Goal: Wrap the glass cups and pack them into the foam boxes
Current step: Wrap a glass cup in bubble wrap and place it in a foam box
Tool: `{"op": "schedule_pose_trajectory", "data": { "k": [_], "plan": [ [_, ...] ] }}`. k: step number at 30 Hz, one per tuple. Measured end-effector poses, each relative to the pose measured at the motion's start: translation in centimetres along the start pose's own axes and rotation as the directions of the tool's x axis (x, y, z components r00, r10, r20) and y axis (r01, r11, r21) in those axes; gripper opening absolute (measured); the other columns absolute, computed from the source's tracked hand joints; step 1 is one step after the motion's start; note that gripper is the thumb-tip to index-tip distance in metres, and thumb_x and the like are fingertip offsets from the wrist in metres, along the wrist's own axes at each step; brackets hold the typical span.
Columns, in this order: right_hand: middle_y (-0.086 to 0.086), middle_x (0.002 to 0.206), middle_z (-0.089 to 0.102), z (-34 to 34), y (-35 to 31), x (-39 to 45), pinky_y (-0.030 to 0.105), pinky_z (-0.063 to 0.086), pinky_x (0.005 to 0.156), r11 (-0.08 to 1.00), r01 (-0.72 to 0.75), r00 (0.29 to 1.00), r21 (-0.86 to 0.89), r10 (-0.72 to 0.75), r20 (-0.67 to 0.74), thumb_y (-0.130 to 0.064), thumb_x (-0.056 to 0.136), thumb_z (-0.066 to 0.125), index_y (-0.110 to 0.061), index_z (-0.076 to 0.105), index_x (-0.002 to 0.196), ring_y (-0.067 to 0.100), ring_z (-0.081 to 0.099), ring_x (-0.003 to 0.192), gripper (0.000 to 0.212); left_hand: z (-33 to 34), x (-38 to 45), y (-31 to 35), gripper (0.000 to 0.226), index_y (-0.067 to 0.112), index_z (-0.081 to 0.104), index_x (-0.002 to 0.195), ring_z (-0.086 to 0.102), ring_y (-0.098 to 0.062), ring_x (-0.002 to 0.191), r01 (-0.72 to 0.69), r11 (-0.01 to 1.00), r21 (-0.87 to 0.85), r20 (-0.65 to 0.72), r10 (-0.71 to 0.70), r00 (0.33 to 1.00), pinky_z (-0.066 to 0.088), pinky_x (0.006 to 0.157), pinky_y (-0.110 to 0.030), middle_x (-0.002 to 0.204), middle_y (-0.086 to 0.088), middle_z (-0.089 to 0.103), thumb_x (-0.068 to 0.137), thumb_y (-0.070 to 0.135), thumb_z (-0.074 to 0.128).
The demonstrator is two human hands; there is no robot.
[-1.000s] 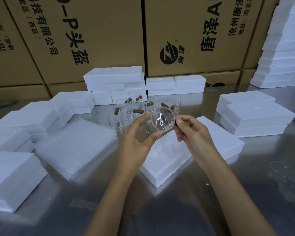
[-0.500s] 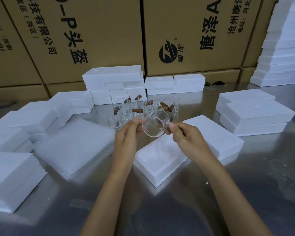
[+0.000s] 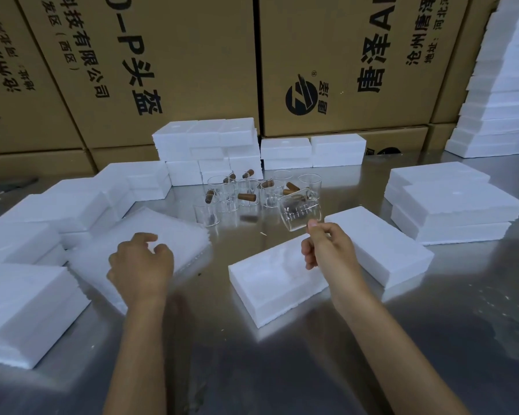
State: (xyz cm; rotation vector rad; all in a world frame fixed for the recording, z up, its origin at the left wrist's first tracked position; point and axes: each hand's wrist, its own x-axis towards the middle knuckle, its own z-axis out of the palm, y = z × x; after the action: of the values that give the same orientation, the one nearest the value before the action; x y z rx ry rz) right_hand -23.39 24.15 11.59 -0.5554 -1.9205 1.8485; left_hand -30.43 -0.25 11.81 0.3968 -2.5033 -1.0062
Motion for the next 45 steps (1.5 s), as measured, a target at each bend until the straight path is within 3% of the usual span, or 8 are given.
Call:
{"op": "schedule_pose_trajectory", "data": {
  "k": [4,9,12,20,30,36,41,45],
  "plan": [
    [-0.008,0.052,0.060,0.6,0.1,-0.3,0.021,0.048,0.049,0.992,-0.052,0.998,0.112,0.047,0.048,-0.034,0.102,0.051,-0.013,0.057,0.093,0.005,0.051,0.044,0.023,0.4,0.2,-0.8,0.033,0.007,0.066,0.125,0.047,-0.041,0.122,-0.032,0.979,0.200,0.144,0.004,0.990,0.036,0.102,-0.043,0.131,-0.021,0.057,0.094,0.014,0.057],
    [-0.003,0.057,0.060,0.8,0.0,-0.6,0.028,0.046,0.056,0.980,-0.066,0.994,0.190,0.048,0.095,-0.033,0.102,0.051,-0.012,0.058,0.091,0.011,0.051,0.048,0.025,0.7,0.7,-1.0,0.024,0.001,0.074,0.085,0.044,-0.036,0.089,-0.042,0.981,0.189,0.054,0.032,0.998,0.043,0.086,-0.043,0.100,-0.022,0.067,0.091,0.004,0.051],
    [-0.001,0.058,0.059,0.6,-0.4,-0.8,0.029,0.046,0.058,0.972,-0.059,0.994,0.226,0.037,0.100,-0.031,0.103,0.050,-0.010,0.058,0.090,0.010,0.050,0.048,0.025,0.2,0.9,-0.8,0.020,0.009,0.077,0.086,0.055,-0.040,0.100,-0.016,1.000,0.004,0.050,0.016,0.999,0.047,0.085,-0.039,0.101,-0.014,0.073,0.091,0.007,0.058],
    [0.003,0.064,0.057,0.4,-1.7,-1.8,0.028,0.045,0.057,0.948,0.029,0.969,0.316,-0.104,0.226,-0.024,0.102,0.051,-0.006,0.057,0.099,0.014,0.048,0.055,0.019,-0.6,-1.0,2.6,0.014,0.018,0.077,0.084,0.064,0.010,0.074,0.093,0.762,-0.641,0.267,0.107,0.958,0.048,0.078,-0.014,0.084,0.016,0.075,0.090,0.008,0.070],
    [-0.018,0.062,0.056,1.2,-1.2,-2.8,0.027,0.038,0.065,0.928,0.366,0.892,-0.068,-0.328,0.312,-0.022,0.100,0.055,-0.017,0.053,0.094,0.002,0.048,0.059,0.008,1.3,-2.9,4.4,0.008,0.015,0.076,0.098,0.063,0.011,0.067,0.141,0.647,-0.749,0.302,0.144,0.942,0.045,0.060,-0.004,0.079,0.015,0.073,0.095,0.016,0.069],
    [-0.017,0.089,0.063,0.7,-0.3,-2.7,0.040,0.051,0.069,0.637,0.601,0.797,-0.483,-0.522,0.302,-0.030,0.100,0.048,-0.027,0.044,0.103,0.016,0.062,0.081,0.006,0.9,-3.7,5.7,0.010,0.015,0.075,0.094,0.066,-0.004,0.082,0.215,0.415,-0.884,0.359,0.310,0.881,0.052,0.078,-0.016,0.085,0.008,0.074,0.091,0.016,0.066],
    [-0.015,0.070,0.059,1.0,-0.6,-2.1,0.027,0.041,0.060,0.918,0.340,0.940,-0.203,-0.330,0.082,-0.029,0.099,0.052,-0.027,0.054,0.094,0.002,0.054,0.062,0.006,1.1,-5.5,6.6,0.012,0.024,0.081,0.085,0.062,-0.008,0.079,0.124,0.469,-0.875,0.402,0.559,0.725,0.048,0.067,-0.016,0.085,0.004,0.074,0.078,0.027,0.072],
    [-0.006,0.060,0.054,0.3,-1.5,-1.6,0.023,0.037,0.054,0.969,-0.003,0.985,0.246,-0.040,0.167,-0.009,0.098,0.045,-0.011,0.064,0.093,0.007,0.044,0.052,0.020,1.8,-6.7,7.2,0.010,0.028,0.081,0.081,0.063,-0.004,0.076,0.042,0.564,-0.825,0.446,0.603,0.662,0.048,0.065,-0.016,0.085,0.006,0.075,0.081,0.021,0.074]
  ]
}}
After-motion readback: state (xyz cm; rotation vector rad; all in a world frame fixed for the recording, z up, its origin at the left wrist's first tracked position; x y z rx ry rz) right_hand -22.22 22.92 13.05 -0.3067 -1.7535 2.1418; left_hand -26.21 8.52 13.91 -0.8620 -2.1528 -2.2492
